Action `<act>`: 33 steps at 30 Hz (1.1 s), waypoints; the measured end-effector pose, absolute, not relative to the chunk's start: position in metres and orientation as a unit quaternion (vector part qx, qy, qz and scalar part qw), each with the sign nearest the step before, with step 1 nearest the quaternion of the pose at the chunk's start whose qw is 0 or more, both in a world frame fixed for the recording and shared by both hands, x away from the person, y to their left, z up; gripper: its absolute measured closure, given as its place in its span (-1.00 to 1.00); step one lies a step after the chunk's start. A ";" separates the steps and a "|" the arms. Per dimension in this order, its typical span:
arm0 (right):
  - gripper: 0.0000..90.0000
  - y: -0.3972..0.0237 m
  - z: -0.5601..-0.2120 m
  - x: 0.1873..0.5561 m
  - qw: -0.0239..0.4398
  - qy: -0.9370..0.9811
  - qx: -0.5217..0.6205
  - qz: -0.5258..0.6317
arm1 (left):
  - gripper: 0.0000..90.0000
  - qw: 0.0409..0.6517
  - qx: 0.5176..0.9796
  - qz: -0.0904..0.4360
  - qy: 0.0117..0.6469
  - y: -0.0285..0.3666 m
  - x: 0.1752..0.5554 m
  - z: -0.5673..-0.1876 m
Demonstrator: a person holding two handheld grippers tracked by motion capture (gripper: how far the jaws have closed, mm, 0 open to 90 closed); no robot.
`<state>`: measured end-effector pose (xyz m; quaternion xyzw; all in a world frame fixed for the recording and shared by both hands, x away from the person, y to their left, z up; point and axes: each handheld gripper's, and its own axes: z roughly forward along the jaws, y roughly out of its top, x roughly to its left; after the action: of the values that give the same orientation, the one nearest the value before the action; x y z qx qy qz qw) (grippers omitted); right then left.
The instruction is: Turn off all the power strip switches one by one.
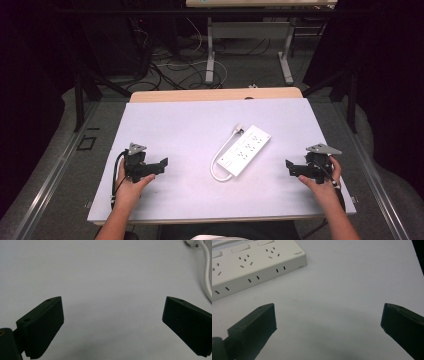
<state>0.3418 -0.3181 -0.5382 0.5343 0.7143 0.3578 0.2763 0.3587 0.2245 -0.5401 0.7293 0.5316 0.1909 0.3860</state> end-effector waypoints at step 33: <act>-0.75 -0.275 -0.517 0.357 0.225 0.774 0.484 0.341 | -0.99 0.400 0.733 0.198 0.514 0.225 0.349 -0.536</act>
<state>0.3574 -0.2752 -0.5175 0.4841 0.7737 0.3412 0.2250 0.3489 0.2247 -0.5356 0.7326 0.5138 0.1976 0.4003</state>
